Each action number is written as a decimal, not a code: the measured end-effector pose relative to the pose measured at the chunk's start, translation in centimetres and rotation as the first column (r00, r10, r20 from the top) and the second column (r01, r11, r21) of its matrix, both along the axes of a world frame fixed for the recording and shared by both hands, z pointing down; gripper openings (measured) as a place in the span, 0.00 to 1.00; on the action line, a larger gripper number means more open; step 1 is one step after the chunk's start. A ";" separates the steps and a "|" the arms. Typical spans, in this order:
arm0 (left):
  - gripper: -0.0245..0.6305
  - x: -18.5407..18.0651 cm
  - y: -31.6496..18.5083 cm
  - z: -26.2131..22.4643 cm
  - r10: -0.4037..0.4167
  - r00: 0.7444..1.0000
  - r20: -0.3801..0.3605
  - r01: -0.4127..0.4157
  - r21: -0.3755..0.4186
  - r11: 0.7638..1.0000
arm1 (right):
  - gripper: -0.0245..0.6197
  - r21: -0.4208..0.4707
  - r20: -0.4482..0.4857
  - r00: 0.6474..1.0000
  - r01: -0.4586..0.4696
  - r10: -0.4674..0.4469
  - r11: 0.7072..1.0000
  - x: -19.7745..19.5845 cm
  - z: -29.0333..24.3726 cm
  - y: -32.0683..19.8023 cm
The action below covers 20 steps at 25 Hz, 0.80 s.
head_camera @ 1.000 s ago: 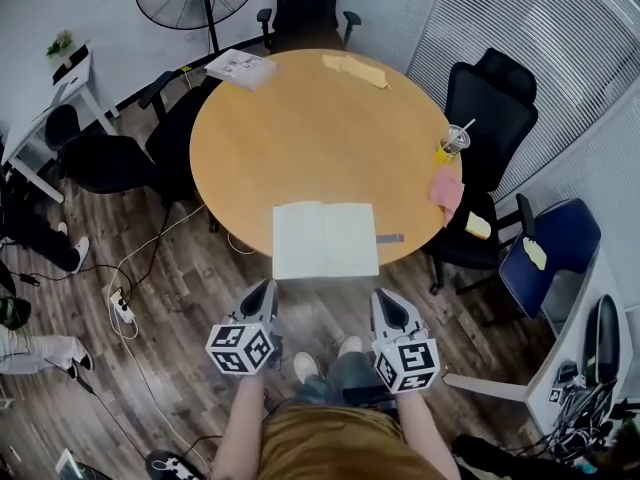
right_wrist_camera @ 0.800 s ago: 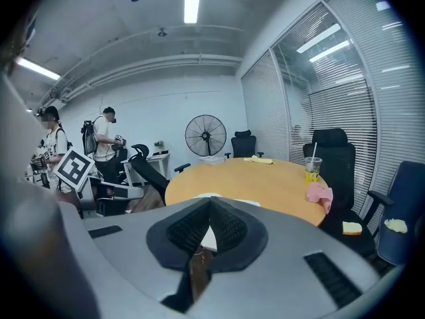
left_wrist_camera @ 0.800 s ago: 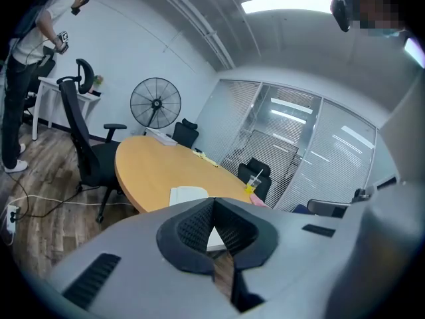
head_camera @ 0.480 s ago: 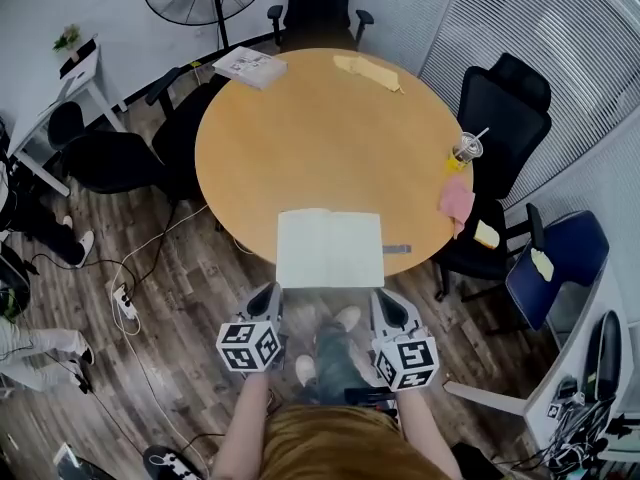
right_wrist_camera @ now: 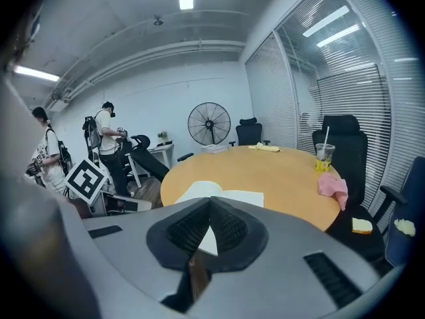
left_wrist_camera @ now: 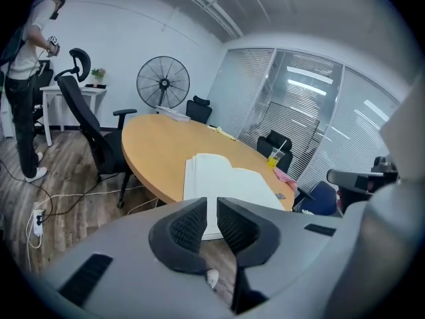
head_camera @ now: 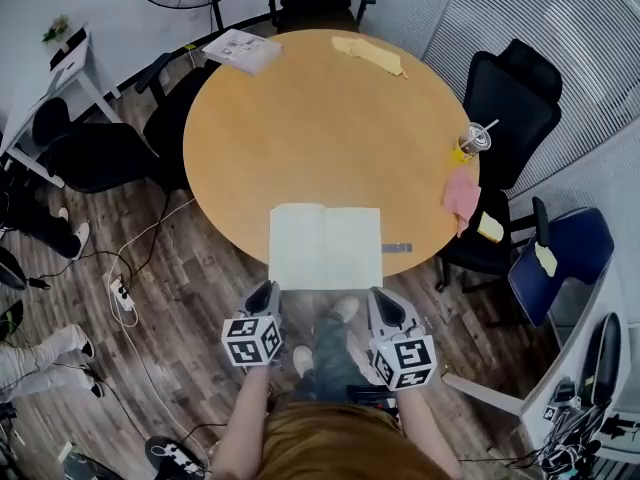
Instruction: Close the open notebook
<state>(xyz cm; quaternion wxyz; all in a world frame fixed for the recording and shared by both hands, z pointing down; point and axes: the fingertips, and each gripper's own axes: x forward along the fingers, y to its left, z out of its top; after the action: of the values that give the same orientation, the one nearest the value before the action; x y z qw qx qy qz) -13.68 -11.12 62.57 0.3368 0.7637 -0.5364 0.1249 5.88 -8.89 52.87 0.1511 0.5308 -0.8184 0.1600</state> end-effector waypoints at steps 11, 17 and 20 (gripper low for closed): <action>0.29 0.3 -1.1 5.3 -0.007 0.996 0.086 0.018 -0.131 0.991 | 0.06 -0.074 -0.016 1.000 0.024 -0.025 0.997 1.0 2.8 -1.6; 0.29 0.1 -1.2 6.4 -0.035 0.996 0.081 0.047 -0.150 0.988 | 0.06 -0.100 -0.018 0.999 0.033 -0.035 0.994 1.5 3.9 -2.5; 0.28 -0.1 -1.3 6.5 -0.060 0.996 0.059 0.069 -0.153 0.986 | 0.06 -0.107 -0.014 0.999 0.043 -0.045 0.993 1.3 4.2 -3.0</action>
<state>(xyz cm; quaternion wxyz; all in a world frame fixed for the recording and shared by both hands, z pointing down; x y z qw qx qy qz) -13.79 -12.43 69.12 0.3844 0.7138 -0.5584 0.1757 7.19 -11.93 57.12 0.1892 0.5051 -0.8190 0.1958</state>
